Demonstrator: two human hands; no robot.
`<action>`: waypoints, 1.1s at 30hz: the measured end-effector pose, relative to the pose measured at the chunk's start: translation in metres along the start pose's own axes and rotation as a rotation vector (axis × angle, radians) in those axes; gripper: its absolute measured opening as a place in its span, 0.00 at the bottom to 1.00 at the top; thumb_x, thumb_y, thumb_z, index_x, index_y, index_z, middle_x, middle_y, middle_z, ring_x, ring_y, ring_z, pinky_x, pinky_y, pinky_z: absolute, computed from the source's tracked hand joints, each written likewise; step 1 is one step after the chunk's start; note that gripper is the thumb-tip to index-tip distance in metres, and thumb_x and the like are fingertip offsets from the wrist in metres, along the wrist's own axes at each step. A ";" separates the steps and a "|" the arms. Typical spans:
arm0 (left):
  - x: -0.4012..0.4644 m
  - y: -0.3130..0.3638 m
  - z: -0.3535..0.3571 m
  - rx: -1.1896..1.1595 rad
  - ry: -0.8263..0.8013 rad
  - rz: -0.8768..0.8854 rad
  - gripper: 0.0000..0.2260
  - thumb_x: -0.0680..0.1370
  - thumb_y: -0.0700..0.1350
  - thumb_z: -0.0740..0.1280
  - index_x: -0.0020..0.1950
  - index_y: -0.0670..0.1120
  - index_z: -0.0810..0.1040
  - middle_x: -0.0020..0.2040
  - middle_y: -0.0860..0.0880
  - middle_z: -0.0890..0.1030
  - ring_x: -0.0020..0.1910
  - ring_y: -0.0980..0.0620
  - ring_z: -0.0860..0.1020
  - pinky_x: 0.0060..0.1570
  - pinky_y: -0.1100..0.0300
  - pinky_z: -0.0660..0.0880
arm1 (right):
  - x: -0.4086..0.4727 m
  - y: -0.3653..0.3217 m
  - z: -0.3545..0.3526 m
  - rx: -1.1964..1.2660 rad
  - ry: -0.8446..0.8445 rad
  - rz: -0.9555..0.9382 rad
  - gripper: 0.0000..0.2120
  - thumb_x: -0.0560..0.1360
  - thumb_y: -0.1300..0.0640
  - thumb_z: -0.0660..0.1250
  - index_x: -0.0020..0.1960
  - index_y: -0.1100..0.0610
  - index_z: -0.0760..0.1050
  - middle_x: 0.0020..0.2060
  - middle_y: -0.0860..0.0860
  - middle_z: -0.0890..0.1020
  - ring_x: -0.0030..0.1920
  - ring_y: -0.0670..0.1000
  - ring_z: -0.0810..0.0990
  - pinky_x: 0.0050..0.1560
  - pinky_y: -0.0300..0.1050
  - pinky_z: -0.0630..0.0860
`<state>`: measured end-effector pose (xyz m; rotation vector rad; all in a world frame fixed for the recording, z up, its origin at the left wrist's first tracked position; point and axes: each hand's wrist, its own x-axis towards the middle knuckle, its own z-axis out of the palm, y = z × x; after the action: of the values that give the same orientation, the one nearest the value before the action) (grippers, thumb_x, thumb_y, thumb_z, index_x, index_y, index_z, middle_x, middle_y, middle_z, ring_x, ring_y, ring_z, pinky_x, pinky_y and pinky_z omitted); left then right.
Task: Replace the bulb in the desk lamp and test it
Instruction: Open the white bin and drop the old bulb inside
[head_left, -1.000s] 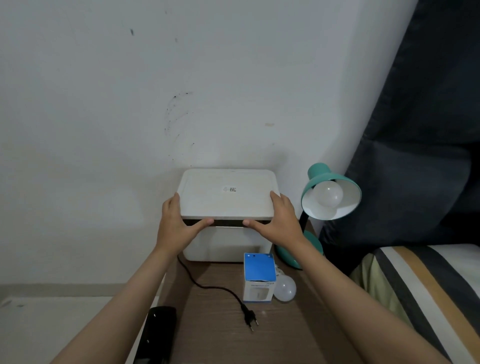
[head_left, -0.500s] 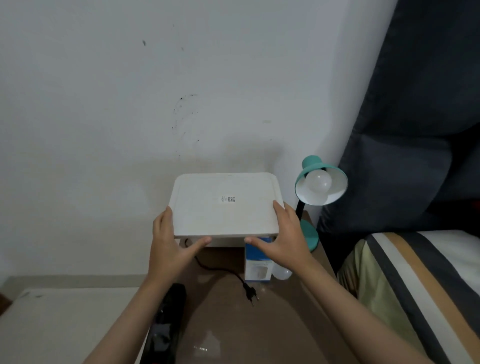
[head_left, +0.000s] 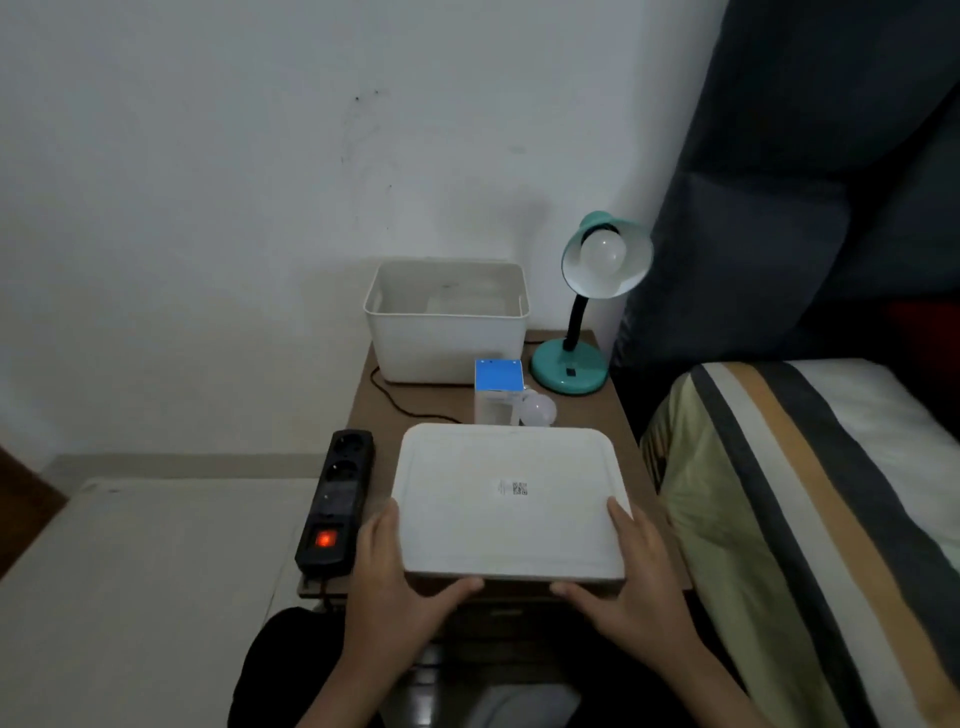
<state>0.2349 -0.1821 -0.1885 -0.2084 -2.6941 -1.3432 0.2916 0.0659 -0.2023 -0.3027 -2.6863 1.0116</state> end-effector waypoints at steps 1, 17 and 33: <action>-0.008 -0.003 0.006 0.014 -0.020 -0.021 0.52 0.56 0.61 0.78 0.73 0.45 0.59 0.65 0.50 0.65 0.65 0.54 0.66 0.61 0.62 0.64 | -0.008 0.008 0.003 0.000 -0.019 0.026 0.58 0.56 0.19 0.61 0.75 0.54 0.56 0.71 0.56 0.64 0.71 0.56 0.62 0.67 0.50 0.65; -0.004 -0.029 0.032 0.191 -0.203 -0.073 0.51 0.63 0.68 0.71 0.74 0.40 0.55 0.77 0.40 0.55 0.77 0.43 0.48 0.74 0.51 0.51 | -0.003 0.034 0.024 -0.201 -0.112 0.073 0.56 0.57 0.20 0.59 0.73 0.56 0.59 0.73 0.59 0.58 0.71 0.60 0.55 0.70 0.55 0.59; 0.285 0.017 0.008 0.159 0.138 -0.012 0.43 0.69 0.63 0.69 0.74 0.43 0.56 0.76 0.38 0.54 0.75 0.39 0.54 0.72 0.44 0.59 | 0.192 0.005 0.063 -0.076 0.006 -0.062 0.28 0.73 0.54 0.68 0.71 0.48 0.65 0.67 0.54 0.69 0.64 0.55 0.69 0.62 0.47 0.69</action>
<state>-0.0428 -0.1464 -0.1308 -0.0806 -2.6724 -1.0957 0.0915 0.0845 -0.2198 -0.2348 -2.7157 0.8912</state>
